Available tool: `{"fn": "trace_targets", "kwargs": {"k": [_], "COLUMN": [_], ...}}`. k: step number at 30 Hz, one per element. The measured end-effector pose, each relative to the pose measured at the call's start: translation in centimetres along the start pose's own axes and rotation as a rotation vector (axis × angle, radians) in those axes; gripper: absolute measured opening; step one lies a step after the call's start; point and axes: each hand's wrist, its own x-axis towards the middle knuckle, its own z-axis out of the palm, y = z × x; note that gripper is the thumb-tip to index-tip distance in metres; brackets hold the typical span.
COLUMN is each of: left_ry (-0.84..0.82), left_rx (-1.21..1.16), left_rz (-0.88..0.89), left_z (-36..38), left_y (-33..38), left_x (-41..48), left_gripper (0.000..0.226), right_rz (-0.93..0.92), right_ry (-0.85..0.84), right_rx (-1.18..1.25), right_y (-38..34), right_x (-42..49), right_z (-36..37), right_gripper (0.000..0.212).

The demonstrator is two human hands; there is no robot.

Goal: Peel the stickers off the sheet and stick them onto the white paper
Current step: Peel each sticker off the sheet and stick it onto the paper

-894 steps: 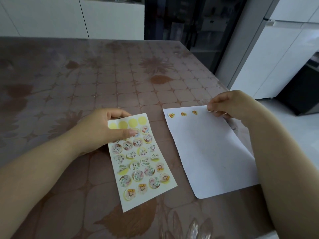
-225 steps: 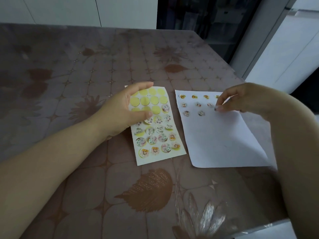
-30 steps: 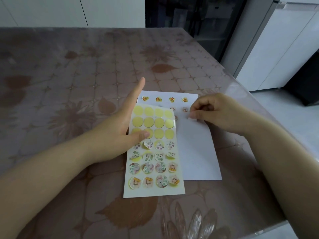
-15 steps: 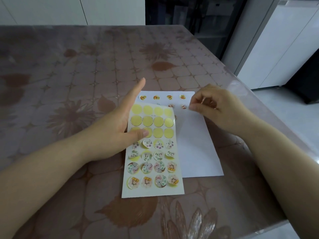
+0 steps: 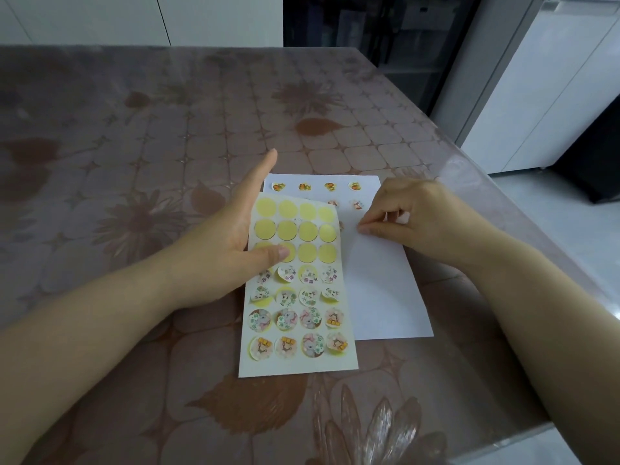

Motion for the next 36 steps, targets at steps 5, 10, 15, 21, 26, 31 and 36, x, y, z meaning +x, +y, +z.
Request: {"fn": "trace_targets", "kwargs": {"k": [5, 10, 15, 21, 26, 31, 36], "left_ry": [0.053, 0.318, 0.476, 0.480, 0.435, 0.326, 0.226], "left_rx": [-0.079, -0.164, -0.289, -0.307, -0.299, -0.301, -0.410], "left_rz": [0.025, 0.053, 0.054, 0.044, 0.032, 0.008, -0.023], "left_z": [0.2, -0.9, -1.7, -1.9, -1.9, -1.7, -1.7], "left_y": [0.3, 0.1, -0.4, -0.4, -0.7, -0.4, -0.2], "left_x": [0.0, 0.5, 1.2, 1.2, 1.2, 1.1, 1.0], "left_gripper": [0.093, 0.086, 0.084, 0.082, 0.083, 0.079, 0.084], "right_rz": [0.076, 0.002, -0.144, -0.193, -0.131, -0.146, -0.144], "right_ry": [-0.170, -0.295, -0.144, -0.160, -0.189, -0.107, -0.095], "right_rx": [-0.111, -0.426, -0.602, -0.597, -0.535, -0.387, -0.432], "right_y": [-0.5, -2.1, -2.3, 0.2, 2.4, 4.0, 4.3], "right_x": [-0.7, -1.0, -1.8, -2.7, -3.0, -3.9, -4.4], "right_z": [-1.2, -2.0, -0.9, -1.2, -3.4, -2.3, -2.3], "right_gripper": [0.026, 0.036, 0.039, 0.050, 0.046, 0.043, 0.046]}}
